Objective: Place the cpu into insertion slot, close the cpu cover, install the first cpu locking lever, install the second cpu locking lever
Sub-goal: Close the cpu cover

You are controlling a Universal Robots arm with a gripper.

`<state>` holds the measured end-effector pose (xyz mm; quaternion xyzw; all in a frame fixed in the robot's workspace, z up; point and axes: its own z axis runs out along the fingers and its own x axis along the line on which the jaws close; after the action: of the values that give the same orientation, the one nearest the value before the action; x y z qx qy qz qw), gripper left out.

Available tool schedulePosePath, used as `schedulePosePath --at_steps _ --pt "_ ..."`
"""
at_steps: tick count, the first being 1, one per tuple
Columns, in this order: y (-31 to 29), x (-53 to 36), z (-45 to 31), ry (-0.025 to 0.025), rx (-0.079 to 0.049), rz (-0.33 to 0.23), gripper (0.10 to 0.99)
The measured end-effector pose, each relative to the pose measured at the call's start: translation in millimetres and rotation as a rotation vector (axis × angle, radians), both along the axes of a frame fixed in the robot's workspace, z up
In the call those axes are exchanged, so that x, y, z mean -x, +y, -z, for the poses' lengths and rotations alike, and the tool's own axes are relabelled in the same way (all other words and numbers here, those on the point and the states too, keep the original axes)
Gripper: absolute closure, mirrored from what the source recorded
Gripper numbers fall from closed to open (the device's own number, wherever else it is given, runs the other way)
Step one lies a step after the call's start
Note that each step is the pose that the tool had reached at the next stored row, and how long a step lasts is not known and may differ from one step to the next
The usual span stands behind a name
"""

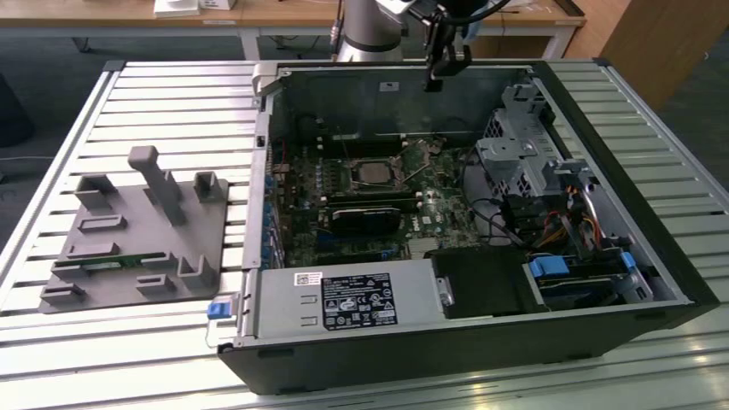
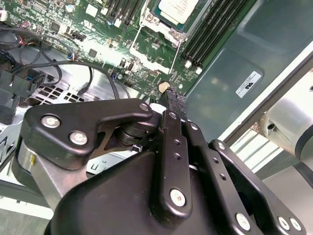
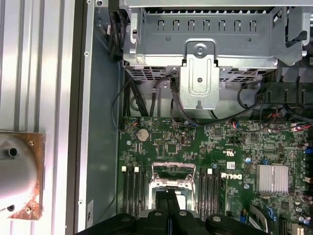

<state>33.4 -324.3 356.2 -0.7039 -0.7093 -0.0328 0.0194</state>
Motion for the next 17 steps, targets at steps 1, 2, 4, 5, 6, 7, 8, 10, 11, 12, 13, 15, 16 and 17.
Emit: schedulePosePath --at_steps 1,2,4,5,6,7,8,10,11,12,13,15,16,17 --pt "0.0 0.0 -0.4 0.0 0.0 0.0 0.98" --pt "0.1 0.0 -5.6 0.0 0.0 0.0 0.98" --pt "0.1 0.0 -6.4 0.0 0.0 0.0 0.98" --pt "0.1 0.0 -6.8 0.0 0.0 0.0 0.98" --pt "0.1 0.0 -7.2 0.0 0.0 0.0 0.98" --pt "0.1 0.0 -7.7 0.0 0.0 0.0 0.98" --pt "0.1 0.0 -8.1 0.0 0.0 0.0 0.98" --pt "0.1 0.0 -9.0 0.0 0.0 0.0 0.98" --pt "0.1 0.0 -9.4 0.0001 0.0 0.0 0.98" --pt "0.1 0.0 -9.8 0.0 0.0 0.0 0.98" --pt "0.1 0.0 -10.2 0.0 0.0 0.0 0.98" --pt "0.2 -0.6 -10.2 0.0001 0.0 0.0 0.98" --pt "0.1 -1.5 -10.1 0.0001 0.0 0.0 0.98" --pt "0.2 -1.9 -10.0 0.0001 0.0 0.0 0.98"
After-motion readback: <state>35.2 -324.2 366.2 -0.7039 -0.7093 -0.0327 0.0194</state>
